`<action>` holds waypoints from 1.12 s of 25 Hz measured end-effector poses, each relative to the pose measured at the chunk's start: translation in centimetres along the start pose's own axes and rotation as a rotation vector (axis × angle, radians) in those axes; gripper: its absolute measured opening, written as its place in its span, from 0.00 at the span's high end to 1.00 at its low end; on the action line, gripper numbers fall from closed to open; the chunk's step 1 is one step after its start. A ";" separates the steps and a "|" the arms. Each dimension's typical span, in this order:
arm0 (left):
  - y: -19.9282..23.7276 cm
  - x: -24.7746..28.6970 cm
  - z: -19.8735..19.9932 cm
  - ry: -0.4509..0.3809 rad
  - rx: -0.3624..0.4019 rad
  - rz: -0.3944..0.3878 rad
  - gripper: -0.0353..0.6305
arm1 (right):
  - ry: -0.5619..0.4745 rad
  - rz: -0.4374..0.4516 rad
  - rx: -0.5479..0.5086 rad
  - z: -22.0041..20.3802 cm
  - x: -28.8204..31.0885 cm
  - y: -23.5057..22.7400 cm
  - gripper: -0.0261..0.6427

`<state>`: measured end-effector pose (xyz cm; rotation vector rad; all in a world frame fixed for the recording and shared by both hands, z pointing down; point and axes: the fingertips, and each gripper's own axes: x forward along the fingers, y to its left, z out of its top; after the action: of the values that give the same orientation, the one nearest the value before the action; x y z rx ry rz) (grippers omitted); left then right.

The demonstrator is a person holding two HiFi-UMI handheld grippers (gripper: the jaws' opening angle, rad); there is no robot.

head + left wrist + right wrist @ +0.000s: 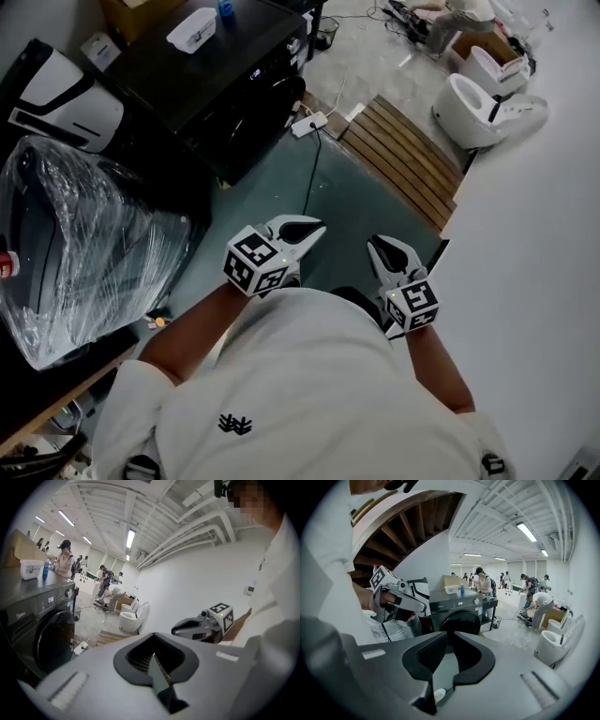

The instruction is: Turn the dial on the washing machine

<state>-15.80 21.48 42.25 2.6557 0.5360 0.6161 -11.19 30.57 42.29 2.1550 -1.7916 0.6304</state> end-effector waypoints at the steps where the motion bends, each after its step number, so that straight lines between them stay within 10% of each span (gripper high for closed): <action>1: 1.0 -0.3 0.7 -0.008 0.007 0.008 0.86 | 0.006 0.012 -0.009 0.8 1.3 -0.2 0.92; 28: 25.3 1.4 13.8 -0.265 -0.231 0.689 0.86 | 0.031 0.548 -0.415 16.8 35.6 -17.1 0.89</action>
<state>-0.96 -3.29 41.88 2.6001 -0.5186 0.4488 13.18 -4.52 46.27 1.3858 -2.2685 0.3479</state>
